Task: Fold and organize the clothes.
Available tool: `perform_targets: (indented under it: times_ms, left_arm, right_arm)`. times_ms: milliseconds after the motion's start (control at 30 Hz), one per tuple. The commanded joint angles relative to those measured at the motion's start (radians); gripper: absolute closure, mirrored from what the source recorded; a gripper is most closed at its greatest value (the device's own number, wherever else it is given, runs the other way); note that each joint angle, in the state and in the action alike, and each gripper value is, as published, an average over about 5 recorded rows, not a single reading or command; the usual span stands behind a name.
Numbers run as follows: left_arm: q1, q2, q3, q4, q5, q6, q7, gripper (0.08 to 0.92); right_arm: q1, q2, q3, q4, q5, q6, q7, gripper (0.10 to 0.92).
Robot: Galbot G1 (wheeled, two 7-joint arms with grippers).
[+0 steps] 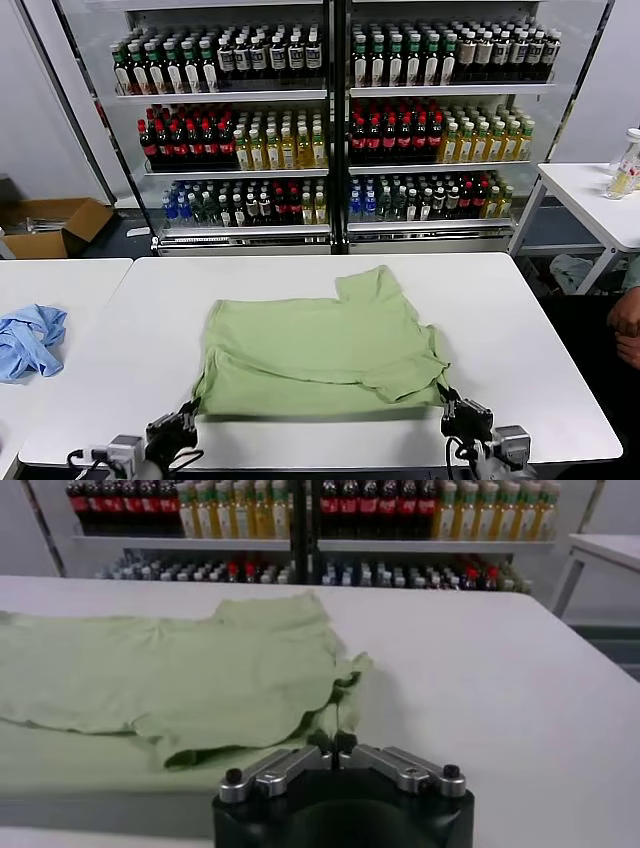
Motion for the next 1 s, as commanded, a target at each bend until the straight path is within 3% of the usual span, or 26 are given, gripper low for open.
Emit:
perform_targets:
  times_ms: [33, 267, 500, 667, 867, 1000]
  left_arm:
    - [0.178, 0.031, -0.053, -0.101, 0.003, -0.001, -0.011, 0.907]
    - [0.174, 0.024, -0.060, -0.114, 0.039, 0.036, -0.022, 0.861]
    - [0.102, 0.029, -0.107, -0.178, 0.026, 0.063, -0.022, 0.659]
    - [-0.029, 0.050, -0.107, -0.189, -0.024, 0.016, -0.003, 0.520]
    - [-0.259, 0.046, -0.049, -0.012, -0.070, -0.059, 0.057, 0.347]
    - [-0.392, 0.103, -0.020, 0.129, -0.107, -0.059, 0.110, 0.233]
  right_arm:
    - [-0.116, 0.000, 0.017, 0.080, -0.023, 0.001, 0.004, 0.903]
    - [-0.134, 0.018, 0.003, 0.072, -0.062, 0.001, -0.007, 0.862]
    - [-0.079, -0.005, 0.031, 0.114, -0.059, -0.004, -0.005, 0.665]
    - [0.022, -0.048, 0.089, 0.163, 0.008, -0.018, 0.000, 0.517]
    - [0.319, -0.029, 0.023, 0.023, 0.095, -0.060, 0.041, 0.344]
    - [0.527, -0.002, -0.057, -0.137, 0.135, -0.116, 0.019, 0.243]
